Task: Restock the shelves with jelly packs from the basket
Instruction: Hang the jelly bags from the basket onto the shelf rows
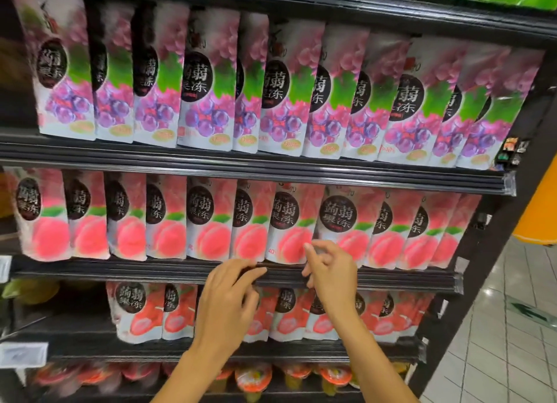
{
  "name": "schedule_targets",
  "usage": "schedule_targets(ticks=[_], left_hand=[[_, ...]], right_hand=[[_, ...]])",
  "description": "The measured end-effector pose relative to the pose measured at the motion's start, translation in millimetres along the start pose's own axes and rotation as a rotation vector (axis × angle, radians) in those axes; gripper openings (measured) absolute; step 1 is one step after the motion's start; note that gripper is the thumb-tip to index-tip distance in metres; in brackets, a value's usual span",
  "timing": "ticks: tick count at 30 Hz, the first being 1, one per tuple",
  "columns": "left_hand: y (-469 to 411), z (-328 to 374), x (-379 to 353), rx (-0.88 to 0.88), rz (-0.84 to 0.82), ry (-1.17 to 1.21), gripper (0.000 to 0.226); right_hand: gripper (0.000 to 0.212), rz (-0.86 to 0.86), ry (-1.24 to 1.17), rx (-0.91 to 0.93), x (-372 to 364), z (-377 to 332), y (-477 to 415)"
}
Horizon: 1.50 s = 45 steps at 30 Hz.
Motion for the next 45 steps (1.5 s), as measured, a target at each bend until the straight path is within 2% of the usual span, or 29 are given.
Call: schedule_targets(ticks=[3, 10, 13, 15, 18, 20, 21, 24, 26, 29, 33, 36, 42, 45], left_hand=[[0.4, -13.8, 9.5, 0.006, 0.004, -0.023, 0.034], [5.8, -25.6, 12.7, 0.000, -0.051, -0.007, 0.039], [8.0, -33.3, 13.8, 0.005, -0.036, 0.014, 0.040], [8.8, -38.2, 14.4, -0.005, -0.037, 0.020, 0.042], [7.2, -39.6, 16.6, -0.010, -0.045, 0.020, 0.043], [4.2, -37.0, 18.3, -0.010, -0.048, 0.030, 0.043], [3.0, -35.3, 19.1, -0.010, -0.048, 0.038, 0.043], [1.4, -31.2, 21.3, -0.020, -0.039, 0.067, 0.038], [0.2, -26.5, 21.8, -0.025, -0.018, 0.088, 0.030], [-5.3, -14.7, 17.4, -0.015, -0.013, 0.122, 0.031], [-11.3, 0.0, 6.4, -0.037, -0.024, 0.148, 0.032], [-12.2, 4.4, 3.1, -0.054, -0.022, 0.156, 0.035], [-9.9, -0.5, -2.7, -0.023, -0.026, 0.139, 0.034], [-7.6, -5.1, -2.8, -0.012, -0.025, 0.127, 0.029]], right_hand=[[0.011, 0.073, -0.014, -0.043, 5.4, 6.4, 0.8], [0.003, 0.281, -0.055, -0.076, 21.1, 12.2, 6.7], [0.011, 0.429, -0.123, 0.000, 11.4, -1.6, 15.5], [0.007, 0.349, -0.099, 0.073, -4.3, -13.0, 18.0], [0.018, 0.043, -0.064, 0.068, -38.2, -26.9, 18.6], [0.024, 0.001, -0.047, 0.046, -52.3, -29.7, 21.4], [0.023, 0.076, -0.028, 0.045, -52.8, -29.6, 22.0], [0.028, 0.456, -0.033, -0.017, -30.4, -19.3, 20.9], [0.042, 0.534, 0.001, -0.083, -14.1, -8.4, 16.6], [0.045, 0.419, 0.113, -0.160, -6.7, 2.2, 8.9], [0.026, 0.228, -0.023, -0.147, -5.2, 5.1, -5.8], [0.032, 0.152, -0.039, -0.138, 0.2, 8.3, -10.3], [0.025, 0.180, -0.048, -0.135, 2.5, 4.3, -6.1], [0.027, 0.293, -0.099, -0.102, 4.1, 1.4, 2.3]])
Point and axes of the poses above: each hand's wrist, its own y-axis away from the middle knuckle, its own x-axis out of the back of the hand, z = x × y, the point moved 3 cm from there along -y, towards the middle knuckle, and after that the axes turned 1 degree about y, right-handed, at the moved point
